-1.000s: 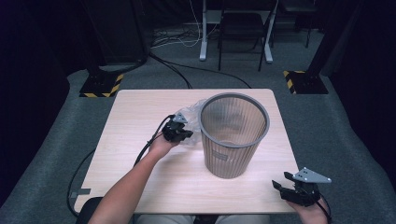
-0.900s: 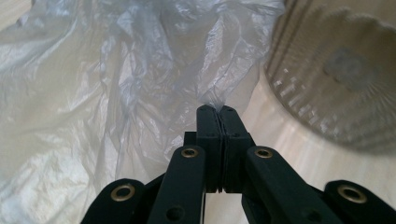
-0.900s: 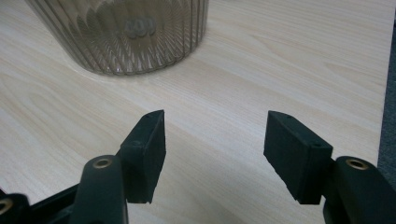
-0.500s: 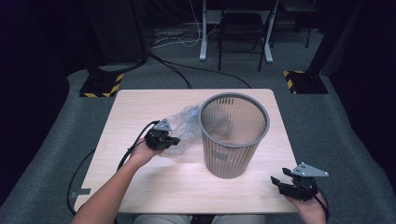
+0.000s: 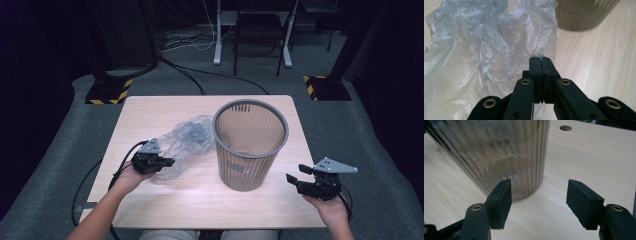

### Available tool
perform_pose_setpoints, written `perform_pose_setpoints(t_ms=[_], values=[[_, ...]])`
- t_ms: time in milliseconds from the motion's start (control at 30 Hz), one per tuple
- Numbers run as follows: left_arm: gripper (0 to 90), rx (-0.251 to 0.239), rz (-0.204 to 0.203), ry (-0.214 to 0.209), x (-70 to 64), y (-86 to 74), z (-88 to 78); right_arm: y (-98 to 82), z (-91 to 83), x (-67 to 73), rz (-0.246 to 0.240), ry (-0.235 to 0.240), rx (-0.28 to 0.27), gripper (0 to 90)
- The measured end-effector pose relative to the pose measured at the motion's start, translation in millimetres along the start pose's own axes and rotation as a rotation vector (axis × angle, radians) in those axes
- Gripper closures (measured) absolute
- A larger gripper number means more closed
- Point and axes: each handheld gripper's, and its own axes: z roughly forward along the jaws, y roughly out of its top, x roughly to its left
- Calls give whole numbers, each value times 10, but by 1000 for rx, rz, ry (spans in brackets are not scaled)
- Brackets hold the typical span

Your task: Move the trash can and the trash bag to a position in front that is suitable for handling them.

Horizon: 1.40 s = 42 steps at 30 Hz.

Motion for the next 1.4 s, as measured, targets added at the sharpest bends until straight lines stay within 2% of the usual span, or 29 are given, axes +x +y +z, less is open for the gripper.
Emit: perform_pose_setpoints(t_ms=[100,333,567,767,833,933,967,1067,1167,1300,1400], values=[[879,4,-4,4,-10,-97,-69,183,-54,9,0,17,-13,359],[872,-8,5,-28,-55,-347,-258,638,-223,-22,1,20,-49,354],[858,-18,4,-43,-95,-504,-386,1031,-412,-42,-10,26,-94,345],[834,-21,20,-49,-129,-575,-504,1239,-373,-29,0,45,-111,321],[796,-34,20,-59,-134,-605,-556,1290,-312,-16,-1,48,-110,307],[652,-52,-8,-103,-125,-630,-625,1330,-203,12,2,63,-106,302],[606,-56,-11,-103,-127,-627,-649,1336,-165,22,-1,64,-100,302],[495,-72,-17,-78,-115,-588,-718,1344,-52,49,-6,59,-75,302],[413,-108,-39,-33,-70,-525,-749,1346,12,52,-5,58,-61,308],[374,-130,-82,25,28,-397,-661,1342,63,54,-2,67,-55,322],[365,-136,-114,35,83,-290,-542,1340,78,65,-4,75,-53,326]])
